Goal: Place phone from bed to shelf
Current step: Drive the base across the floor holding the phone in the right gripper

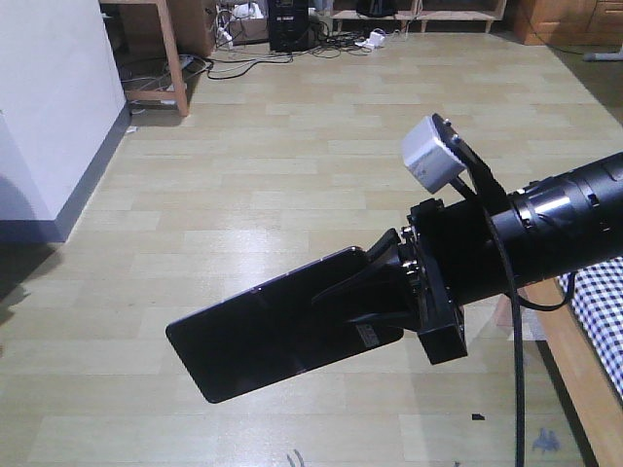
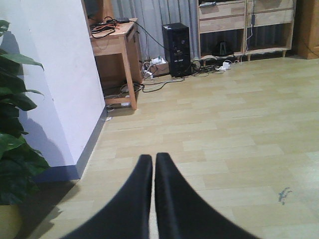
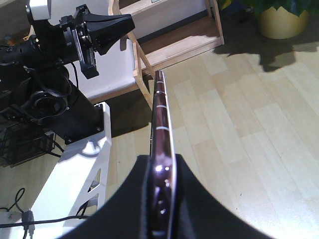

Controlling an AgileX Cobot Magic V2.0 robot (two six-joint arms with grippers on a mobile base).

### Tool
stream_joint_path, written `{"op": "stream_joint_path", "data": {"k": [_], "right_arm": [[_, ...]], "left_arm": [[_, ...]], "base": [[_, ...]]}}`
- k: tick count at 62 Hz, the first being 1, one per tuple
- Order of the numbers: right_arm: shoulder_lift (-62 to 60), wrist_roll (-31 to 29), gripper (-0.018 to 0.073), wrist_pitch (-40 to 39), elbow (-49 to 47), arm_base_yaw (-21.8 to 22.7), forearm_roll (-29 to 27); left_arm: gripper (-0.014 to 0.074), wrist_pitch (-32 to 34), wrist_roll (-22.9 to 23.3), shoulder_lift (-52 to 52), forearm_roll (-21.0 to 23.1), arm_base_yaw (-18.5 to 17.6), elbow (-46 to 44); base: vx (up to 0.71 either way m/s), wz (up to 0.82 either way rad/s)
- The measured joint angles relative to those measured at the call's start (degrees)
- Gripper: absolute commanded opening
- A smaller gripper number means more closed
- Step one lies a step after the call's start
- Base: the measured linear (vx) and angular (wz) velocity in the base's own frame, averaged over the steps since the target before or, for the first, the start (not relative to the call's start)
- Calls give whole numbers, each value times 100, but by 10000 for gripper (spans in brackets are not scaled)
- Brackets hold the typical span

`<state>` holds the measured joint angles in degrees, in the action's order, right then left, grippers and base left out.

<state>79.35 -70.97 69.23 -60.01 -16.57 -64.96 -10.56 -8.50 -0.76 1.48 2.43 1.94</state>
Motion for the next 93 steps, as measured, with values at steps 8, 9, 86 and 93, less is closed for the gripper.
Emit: {"op": "stream_joint_path", "data": {"k": [8, 9, 86, 93], "right_arm": [[0, 0, -2, 0, 0, 0, 0], [0, 0, -2, 0, 0, 0, 0], [0, 0, -2, 0, 0, 0, 0], [0, 0, -2, 0, 0, 0, 0]], "left_arm": [[1, 0, 0, 0, 0, 0, 0], [1, 0, 0, 0, 0, 0, 0], [1, 0, 0, 0, 0, 0, 0], [1, 0, 0, 0, 0, 0, 0]], "base": [[12, 5], [14, 1], [24, -6], [31, -5]]}}
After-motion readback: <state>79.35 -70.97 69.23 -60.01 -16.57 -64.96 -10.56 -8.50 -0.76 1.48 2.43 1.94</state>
